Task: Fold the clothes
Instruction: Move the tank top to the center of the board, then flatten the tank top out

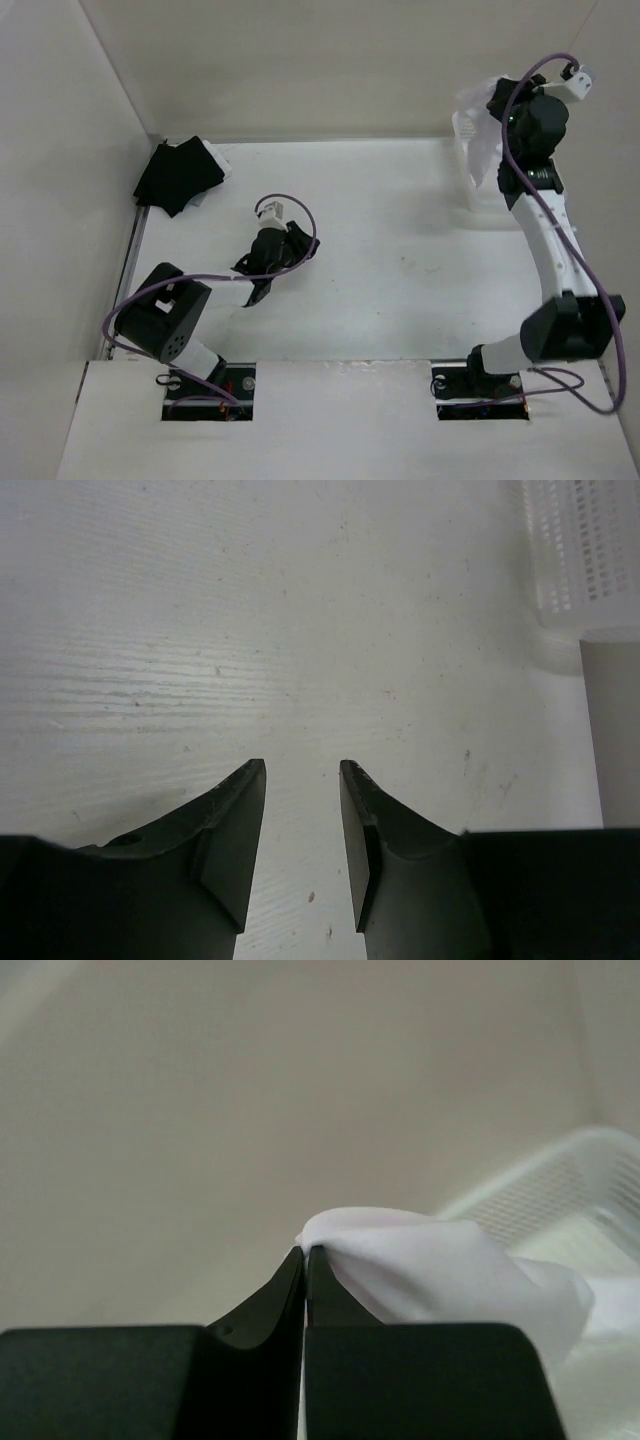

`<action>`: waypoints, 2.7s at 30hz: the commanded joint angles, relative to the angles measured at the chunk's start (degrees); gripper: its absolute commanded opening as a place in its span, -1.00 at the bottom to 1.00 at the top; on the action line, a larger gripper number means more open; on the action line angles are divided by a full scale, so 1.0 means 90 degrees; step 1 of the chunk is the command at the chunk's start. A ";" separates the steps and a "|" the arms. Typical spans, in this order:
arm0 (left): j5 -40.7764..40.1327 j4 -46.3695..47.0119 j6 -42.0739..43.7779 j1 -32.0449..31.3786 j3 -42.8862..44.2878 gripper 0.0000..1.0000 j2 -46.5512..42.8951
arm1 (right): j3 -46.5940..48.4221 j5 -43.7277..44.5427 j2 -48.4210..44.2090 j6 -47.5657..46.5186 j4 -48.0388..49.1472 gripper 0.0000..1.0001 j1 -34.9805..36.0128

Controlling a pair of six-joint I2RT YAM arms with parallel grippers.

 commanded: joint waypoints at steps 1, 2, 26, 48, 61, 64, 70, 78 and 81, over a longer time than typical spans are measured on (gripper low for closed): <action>-0.0210 0.0372 -0.0036 0.0168 -0.0250 -0.32 -0.0501 | -0.0520 -0.0183 -0.1570 -0.0331 0.0902 -1.00 0.1209; -0.0375 0.0372 -0.0084 0.0284 -0.0386 -0.32 -0.0695 | -0.0520 -0.0271 -0.2027 -0.0516 0.0825 -0.98 0.1782; -0.0766 -0.0182 -0.0536 0.1576 -0.1003 -0.31 -0.1653 | -0.4171 -0.1533 -0.0651 0.1565 0.2175 -0.02 0.3692; -0.3538 -0.5358 0.0502 -0.5094 0.1613 -0.44 -0.0445 | -0.7072 -0.0007 -0.2793 0.1777 0.0804 -0.44 0.4142; -0.4205 -0.5848 0.0403 -0.5467 0.2211 -0.39 0.0348 | -0.7581 -0.0457 -0.2949 0.1777 0.1342 -0.41 0.4054; -0.4234 -0.5819 0.0345 -0.5467 0.2201 -0.40 0.0426 | -0.7590 -0.0506 -0.2979 0.1758 0.1380 -0.40 0.4054; -0.4215 -0.5741 0.0394 -0.5438 0.2191 -0.49 0.0485 | -0.7620 -0.0574 -0.2920 0.1767 0.1459 -0.39 0.4054; -0.4107 -0.5546 0.0423 -0.5428 0.2094 -0.55 0.0407 | -0.7571 -0.0594 -0.2705 0.1777 0.1547 -0.34 0.4083; -0.4058 -0.5546 0.0423 -0.5399 0.2074 -0.60 0.0465 | -0.7561 -0.0633 -0.2666 0.1787 0.1586 -0.33 0.4083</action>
